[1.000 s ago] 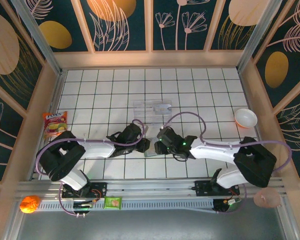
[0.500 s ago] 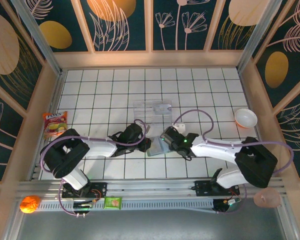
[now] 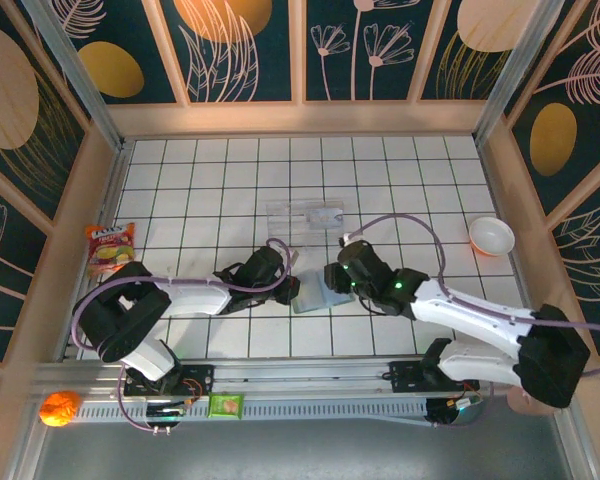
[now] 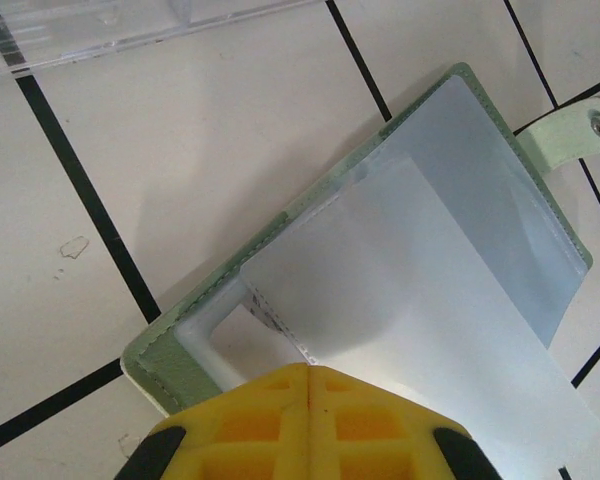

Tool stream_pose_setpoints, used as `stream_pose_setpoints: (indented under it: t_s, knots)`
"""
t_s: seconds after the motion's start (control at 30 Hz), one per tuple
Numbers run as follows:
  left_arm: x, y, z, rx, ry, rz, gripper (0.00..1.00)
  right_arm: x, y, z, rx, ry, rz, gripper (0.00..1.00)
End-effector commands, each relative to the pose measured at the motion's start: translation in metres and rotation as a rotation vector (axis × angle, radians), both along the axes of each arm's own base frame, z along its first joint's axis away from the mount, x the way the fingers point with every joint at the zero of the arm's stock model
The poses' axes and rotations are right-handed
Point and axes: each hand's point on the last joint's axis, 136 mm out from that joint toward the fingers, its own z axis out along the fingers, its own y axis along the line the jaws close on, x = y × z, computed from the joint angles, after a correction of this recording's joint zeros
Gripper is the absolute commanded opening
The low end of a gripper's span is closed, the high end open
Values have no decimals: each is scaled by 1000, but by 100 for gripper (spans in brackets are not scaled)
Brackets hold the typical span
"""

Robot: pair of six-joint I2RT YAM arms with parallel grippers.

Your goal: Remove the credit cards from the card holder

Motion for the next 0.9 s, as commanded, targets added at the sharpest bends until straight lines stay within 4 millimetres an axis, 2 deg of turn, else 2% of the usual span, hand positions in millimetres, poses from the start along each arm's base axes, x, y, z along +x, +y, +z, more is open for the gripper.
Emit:
stream_pose_setpoints:
  t_s: [0.0, 0.13, 0.3, 0.43, 0.53, 0.7, 0.87]
  knots:
    - [-2, -11, 9, -24, 6, -47, 0, -5, 22, -2, 23, 23, 77, 40]
    - [-2, -24, 14, -64, 29, -77, 0, -3, 16, -11, 10, 45, 35, 41]
    - [-1, -26, 12, -49, 35, -83, 0, -11, 17, -30, -3, 94, 57, 44]
    - [-2, -23, 6, -34, 45, -79, 0, -21, 37, -31, 37, 91, 158, 39]
    - [-4, -21, 3, -32, 51, -72, 0, -25, 47, -29, 34, 66, 208, 42]
    - [-4, -21, 3, -37, 52, -72, 0, -20, 36, -55, -76, 123, 142, 47]
    - [-5, -21, 1, -34, 56, -78, 0, -20, 33, -62, -78, 139, 121, 51]
